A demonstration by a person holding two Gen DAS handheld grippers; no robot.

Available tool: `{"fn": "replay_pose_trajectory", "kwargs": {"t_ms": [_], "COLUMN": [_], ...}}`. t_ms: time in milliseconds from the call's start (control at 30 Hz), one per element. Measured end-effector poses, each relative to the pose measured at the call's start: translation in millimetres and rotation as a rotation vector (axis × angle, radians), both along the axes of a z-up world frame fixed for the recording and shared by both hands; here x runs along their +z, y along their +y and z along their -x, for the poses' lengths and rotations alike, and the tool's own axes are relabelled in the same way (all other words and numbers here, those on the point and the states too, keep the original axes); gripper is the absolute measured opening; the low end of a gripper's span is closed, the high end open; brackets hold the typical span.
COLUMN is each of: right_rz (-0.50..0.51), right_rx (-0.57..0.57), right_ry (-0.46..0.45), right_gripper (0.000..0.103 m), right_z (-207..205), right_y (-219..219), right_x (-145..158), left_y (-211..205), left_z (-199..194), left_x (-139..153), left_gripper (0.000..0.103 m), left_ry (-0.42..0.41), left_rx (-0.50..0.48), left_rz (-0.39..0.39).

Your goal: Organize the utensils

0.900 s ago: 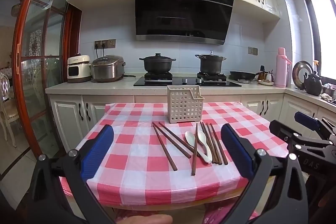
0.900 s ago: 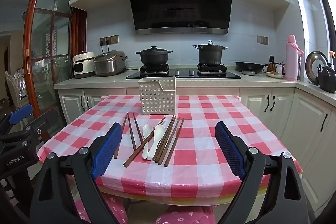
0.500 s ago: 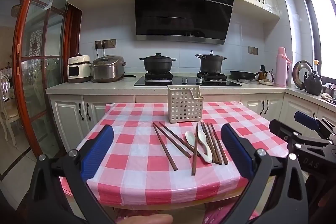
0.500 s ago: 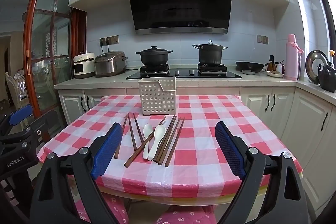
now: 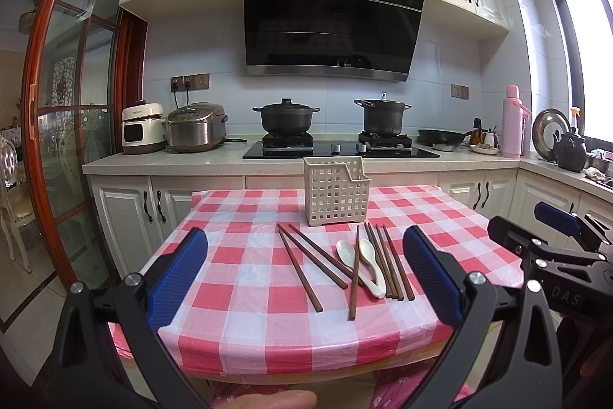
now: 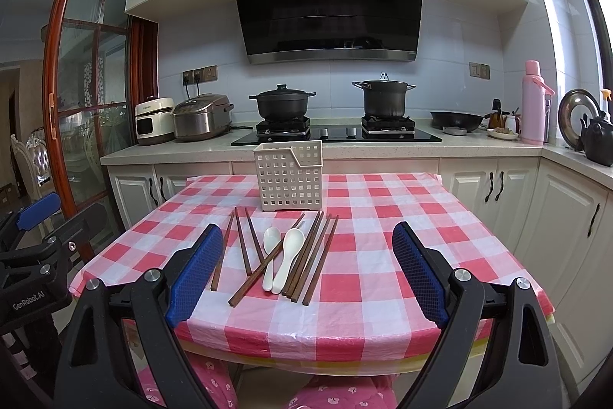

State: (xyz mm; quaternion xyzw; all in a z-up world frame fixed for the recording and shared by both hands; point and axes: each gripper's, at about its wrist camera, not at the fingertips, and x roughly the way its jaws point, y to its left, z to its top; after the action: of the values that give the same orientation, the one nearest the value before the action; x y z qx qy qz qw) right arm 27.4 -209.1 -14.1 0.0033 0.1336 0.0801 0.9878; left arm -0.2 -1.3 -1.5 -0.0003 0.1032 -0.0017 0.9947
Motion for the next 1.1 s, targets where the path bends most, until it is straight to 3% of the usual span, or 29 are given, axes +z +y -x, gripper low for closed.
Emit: {"fn": "replay_pose_trajectory", "kwargs": {"t_ms": [1100], "right_rz": [-0.008], "right_rx": [0.003], "right_ry": [0.002], "right_gripper": [0.085], "right_z": [-1.6], "right_y": [6.2], "right_x": [-0.4], "left_y": [-0.8], "left_z": [-0.1], "left_x": [-0.2], "left_gripper": [0.099], "left_ry": [-0.001], "left_rx": [0.002], "left_rz": [-0.004]}}
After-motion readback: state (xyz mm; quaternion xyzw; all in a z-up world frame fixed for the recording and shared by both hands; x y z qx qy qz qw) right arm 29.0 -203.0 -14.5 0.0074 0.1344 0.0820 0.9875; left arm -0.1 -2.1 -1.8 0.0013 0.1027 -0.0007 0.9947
